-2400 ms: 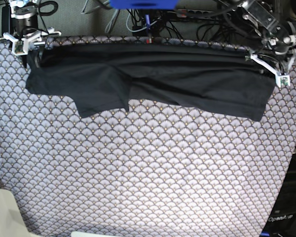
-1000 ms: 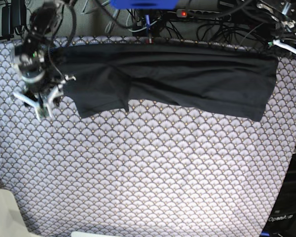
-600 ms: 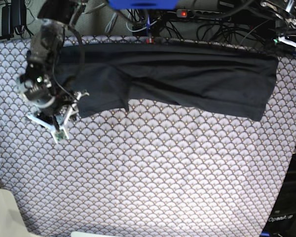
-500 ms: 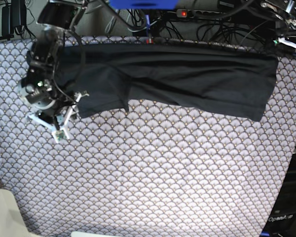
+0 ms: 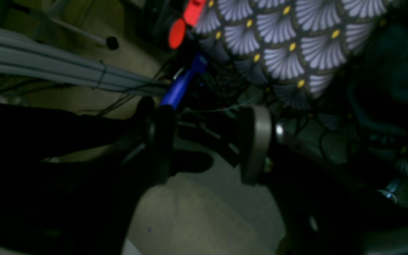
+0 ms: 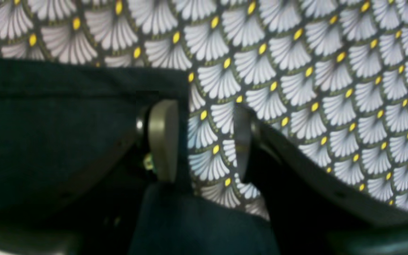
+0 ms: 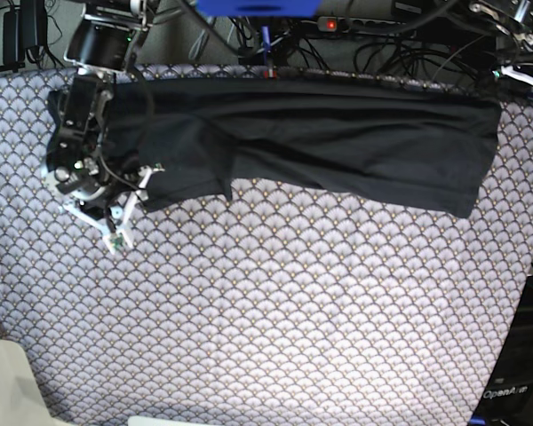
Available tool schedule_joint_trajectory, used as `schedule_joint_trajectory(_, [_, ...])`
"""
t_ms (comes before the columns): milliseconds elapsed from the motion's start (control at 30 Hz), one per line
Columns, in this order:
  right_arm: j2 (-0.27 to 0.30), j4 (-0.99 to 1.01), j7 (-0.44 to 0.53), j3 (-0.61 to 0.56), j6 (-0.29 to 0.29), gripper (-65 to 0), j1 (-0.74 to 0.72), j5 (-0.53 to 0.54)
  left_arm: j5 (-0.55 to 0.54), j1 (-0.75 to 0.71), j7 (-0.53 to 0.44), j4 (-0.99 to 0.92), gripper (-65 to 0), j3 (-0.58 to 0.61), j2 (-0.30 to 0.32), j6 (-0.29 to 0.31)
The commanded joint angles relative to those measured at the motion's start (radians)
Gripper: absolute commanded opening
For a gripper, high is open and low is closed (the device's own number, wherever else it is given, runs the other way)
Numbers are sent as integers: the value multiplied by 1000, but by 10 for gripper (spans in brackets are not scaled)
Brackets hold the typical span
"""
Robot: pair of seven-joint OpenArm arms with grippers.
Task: Fold the T-shirt properly
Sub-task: 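Move the right gripper down onto the protruding sleeve, then grasp the sleeve with the right gripper and fold it onto the shirt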
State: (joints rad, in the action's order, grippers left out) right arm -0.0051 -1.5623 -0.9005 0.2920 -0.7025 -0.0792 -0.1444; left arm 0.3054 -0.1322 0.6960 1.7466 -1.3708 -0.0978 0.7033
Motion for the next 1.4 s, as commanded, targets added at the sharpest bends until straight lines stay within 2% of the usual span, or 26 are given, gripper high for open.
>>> schedule_joint_trajectory(0, [4,-14,14,0,4,-379,-12,9,-7,3,-19,16,-368,0,11,-5])
schedule_joint_trajectory(167, [4,44,19,0,4,-379,-12,10,-7,6,-19,16,-368,1,11,-5])
schedule_joint_trajectory(300, [4,73,68,0,4,-379,-6,10,-7,7,-19,16,-368,1,13,-5])
schedule_joint_trajectory(667, [-11,73,67,-6,4,-386,9,27,-7,10,-19,16,-368,1,13,-5])
schedule_joint_trajectory(733, [-9,66,70,-7,4,-414,28,62,-7,10,-19,16,-368,1,13,-5])
schedule_joint_trajectory(933, [-6,-22,70,-9,4,-644,45,99,-7,12,-19,16,-368,1,13,-5])
schedule_joint_trajectory(1233, [-5,-284,60,-9,4,-650,103,102,-7,12,-19,16,-368,4,8,-5])
schedule_joint_trajectory(1367, [-8,-372,62,-9,4,-650,187,105,-7,12,-19,14,-368,4,10,-5])
